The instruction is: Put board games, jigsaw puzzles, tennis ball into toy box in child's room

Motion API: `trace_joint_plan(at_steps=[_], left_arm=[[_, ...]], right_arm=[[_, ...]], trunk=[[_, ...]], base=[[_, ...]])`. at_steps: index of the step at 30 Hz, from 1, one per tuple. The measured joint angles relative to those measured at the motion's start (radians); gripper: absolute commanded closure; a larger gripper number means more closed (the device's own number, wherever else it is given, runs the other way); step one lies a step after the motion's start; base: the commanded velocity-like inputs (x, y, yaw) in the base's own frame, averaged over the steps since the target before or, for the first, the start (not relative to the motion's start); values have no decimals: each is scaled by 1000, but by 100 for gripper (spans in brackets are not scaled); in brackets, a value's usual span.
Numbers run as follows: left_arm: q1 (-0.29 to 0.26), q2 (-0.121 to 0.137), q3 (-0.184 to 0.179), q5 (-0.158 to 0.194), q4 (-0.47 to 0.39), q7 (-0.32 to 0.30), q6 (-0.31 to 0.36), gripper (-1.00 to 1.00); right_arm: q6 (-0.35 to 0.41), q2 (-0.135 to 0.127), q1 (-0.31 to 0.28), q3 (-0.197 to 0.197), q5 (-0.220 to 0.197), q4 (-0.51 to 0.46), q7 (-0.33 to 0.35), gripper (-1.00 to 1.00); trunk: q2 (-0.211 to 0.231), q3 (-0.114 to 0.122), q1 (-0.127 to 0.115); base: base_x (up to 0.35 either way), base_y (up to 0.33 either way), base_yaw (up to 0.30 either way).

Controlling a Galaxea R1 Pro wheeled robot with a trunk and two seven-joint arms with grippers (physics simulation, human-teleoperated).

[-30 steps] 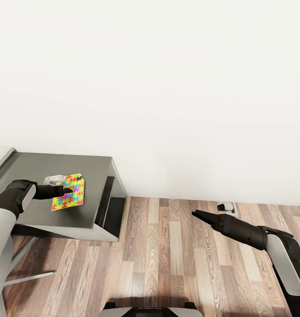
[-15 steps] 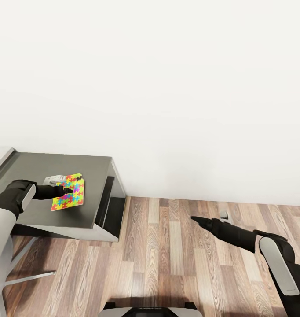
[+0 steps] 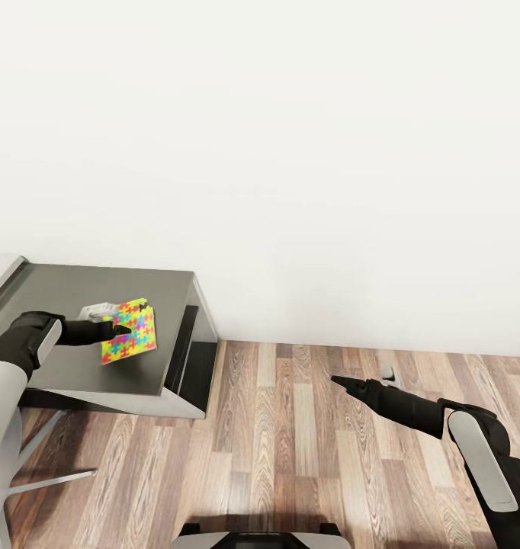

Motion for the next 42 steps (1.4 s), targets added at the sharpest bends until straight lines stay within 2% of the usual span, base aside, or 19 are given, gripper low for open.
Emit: trace_joint_plan(at_steps=[14,24,42], left_arm=[[0,4,1,2,0,-12,1,-100],[0,5,1,0,0,-93,6,-100],[0,6,1,3,-1,-101,12,-100]], right_arm=[[0,0,0,1,0,1,3,-100],[0,0,0,3,-1,1,3,-100],[0,1,0,3,-1,1,4,-100]], trunk=[[0,0,0],[0,0,0],[0,0,0]], base=[[0,0,0],[0,0,0],[0,0,0]])
